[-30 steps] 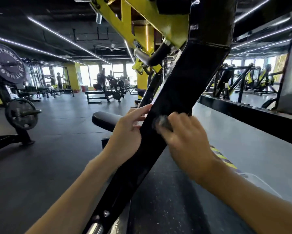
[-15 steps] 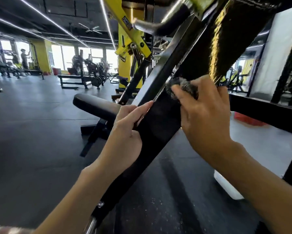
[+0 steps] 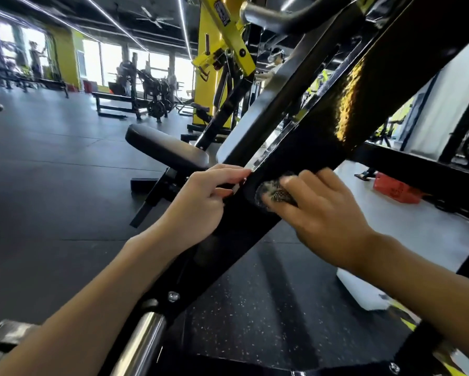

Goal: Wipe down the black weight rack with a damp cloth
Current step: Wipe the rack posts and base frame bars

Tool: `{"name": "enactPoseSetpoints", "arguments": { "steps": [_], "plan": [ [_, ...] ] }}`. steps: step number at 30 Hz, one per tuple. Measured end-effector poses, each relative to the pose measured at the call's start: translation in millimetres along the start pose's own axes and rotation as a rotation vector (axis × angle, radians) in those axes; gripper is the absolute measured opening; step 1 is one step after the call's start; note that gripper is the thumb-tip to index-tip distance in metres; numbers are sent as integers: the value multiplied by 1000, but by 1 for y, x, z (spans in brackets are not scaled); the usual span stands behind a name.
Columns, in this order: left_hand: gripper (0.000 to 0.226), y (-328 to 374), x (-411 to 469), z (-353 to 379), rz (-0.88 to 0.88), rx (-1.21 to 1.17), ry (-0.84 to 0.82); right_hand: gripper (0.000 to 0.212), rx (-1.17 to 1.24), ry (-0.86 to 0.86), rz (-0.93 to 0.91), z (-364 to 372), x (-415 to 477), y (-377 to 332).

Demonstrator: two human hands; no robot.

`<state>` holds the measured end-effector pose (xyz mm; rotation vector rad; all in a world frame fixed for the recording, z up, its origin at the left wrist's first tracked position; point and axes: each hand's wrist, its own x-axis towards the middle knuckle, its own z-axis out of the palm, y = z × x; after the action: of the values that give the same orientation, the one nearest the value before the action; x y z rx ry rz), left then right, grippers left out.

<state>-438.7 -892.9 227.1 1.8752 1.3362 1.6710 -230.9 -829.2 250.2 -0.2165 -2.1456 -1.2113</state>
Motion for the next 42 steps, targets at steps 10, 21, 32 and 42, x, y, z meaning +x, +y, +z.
{"name": "enactPoseSetpoints", "arguments": {
  "steps": [10, 21, 32, 42],
  "plan": [
    [80, -11, -7, -8, -26, -10, 11, 28, -13, -70, -219, 7, 13, -1],
    [76, -19, -9, -12, -50, -34, -8, 34, 58, -15, -98, 17, 14, -29],
    [70, -30, -22, -26, -129, -54, -41, 19, 58, 19, 68, 45, -7, -90],
    [71, -28, -27, -32, -185, -37, -81, 26, 89, -66, -132, 49, -12, -103]
  ]
}}
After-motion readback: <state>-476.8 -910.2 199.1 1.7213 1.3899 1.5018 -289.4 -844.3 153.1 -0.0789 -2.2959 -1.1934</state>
